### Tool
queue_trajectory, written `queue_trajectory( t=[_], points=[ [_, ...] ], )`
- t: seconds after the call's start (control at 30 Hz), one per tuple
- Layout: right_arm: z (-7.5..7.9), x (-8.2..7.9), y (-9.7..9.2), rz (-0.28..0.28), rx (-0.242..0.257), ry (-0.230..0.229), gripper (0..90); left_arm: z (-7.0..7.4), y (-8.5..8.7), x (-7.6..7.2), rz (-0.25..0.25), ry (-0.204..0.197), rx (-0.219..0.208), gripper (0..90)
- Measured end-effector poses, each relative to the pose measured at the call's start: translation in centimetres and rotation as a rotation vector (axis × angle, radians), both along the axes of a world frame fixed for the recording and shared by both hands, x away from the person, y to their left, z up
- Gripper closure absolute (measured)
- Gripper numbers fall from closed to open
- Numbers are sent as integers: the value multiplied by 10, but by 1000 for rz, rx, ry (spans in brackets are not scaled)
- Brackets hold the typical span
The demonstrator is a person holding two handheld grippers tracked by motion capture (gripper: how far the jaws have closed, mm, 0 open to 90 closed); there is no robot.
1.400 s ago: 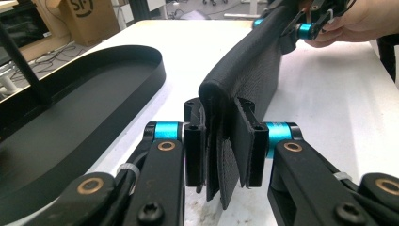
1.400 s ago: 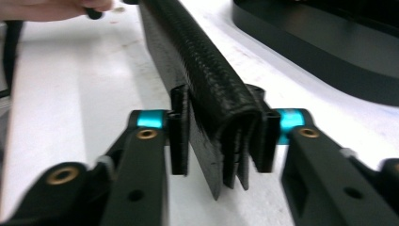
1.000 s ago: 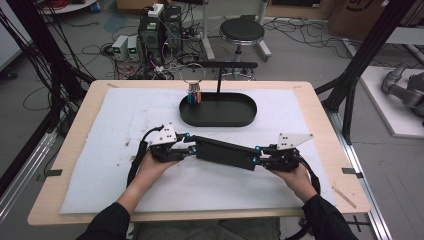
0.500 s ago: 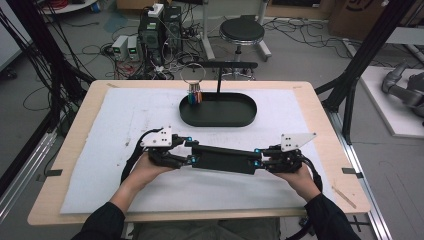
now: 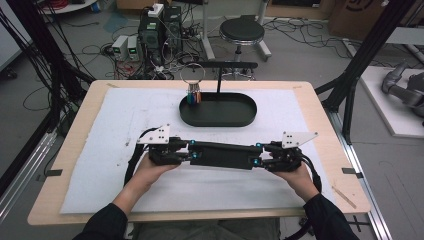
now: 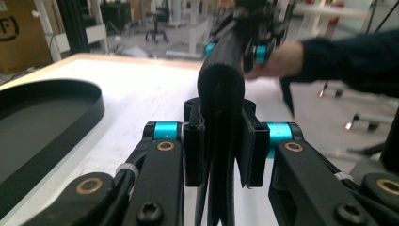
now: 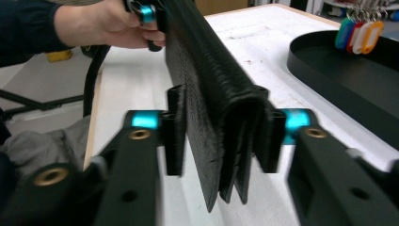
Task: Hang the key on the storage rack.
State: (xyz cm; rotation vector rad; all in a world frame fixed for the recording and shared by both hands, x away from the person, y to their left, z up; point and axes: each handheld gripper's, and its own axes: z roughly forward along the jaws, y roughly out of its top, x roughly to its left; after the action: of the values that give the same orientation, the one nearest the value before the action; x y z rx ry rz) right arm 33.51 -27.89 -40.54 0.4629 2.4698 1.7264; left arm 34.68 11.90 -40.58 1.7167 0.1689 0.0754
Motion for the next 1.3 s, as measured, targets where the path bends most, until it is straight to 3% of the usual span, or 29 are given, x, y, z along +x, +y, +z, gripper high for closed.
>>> queue_trajectory(
  t=[0.23, 0.37, 0.43, 0.57, 0.63, 0.87, 1.0, 1.07, 1.3],
  points=[
    [-2, 2, 3, -30, 5, 15, 484, 3, 3, -1, 10, 1, -97, 752],
    [0, 0, 4, -36, 14, -12, 634, 5, 5, -2, 11, -14, -98, 752],
    [1, -1, 4, -36, 19, -24, 652, 5, 6, -3, 20, -20, -101, 750],
    [3, -2, 3, -29, 32, -37, 743, 6, 6, -3, 65, -25, -77, 709],
    [5, -4, 4, -20, 31, -50, 764, 7, 7, -2, 115, -21, -47, 641],
    [10, -10, 10, -49, 6, -93, 781, 6, 10, 2, 215, 0, 10, 414],
    [12, -9, 6, -99, 14, -115, 782, 10, 14, 1, 259, -20, 40, 386],
    [15, -7, 2, -151, 24, -124, 782, 13, 16, -1, 284, -35, 54, 380],
    [20, 2, -1, -265, 16, -139, 782, 19, 30, -10, 343, -51, 54, 361]
  ],
)
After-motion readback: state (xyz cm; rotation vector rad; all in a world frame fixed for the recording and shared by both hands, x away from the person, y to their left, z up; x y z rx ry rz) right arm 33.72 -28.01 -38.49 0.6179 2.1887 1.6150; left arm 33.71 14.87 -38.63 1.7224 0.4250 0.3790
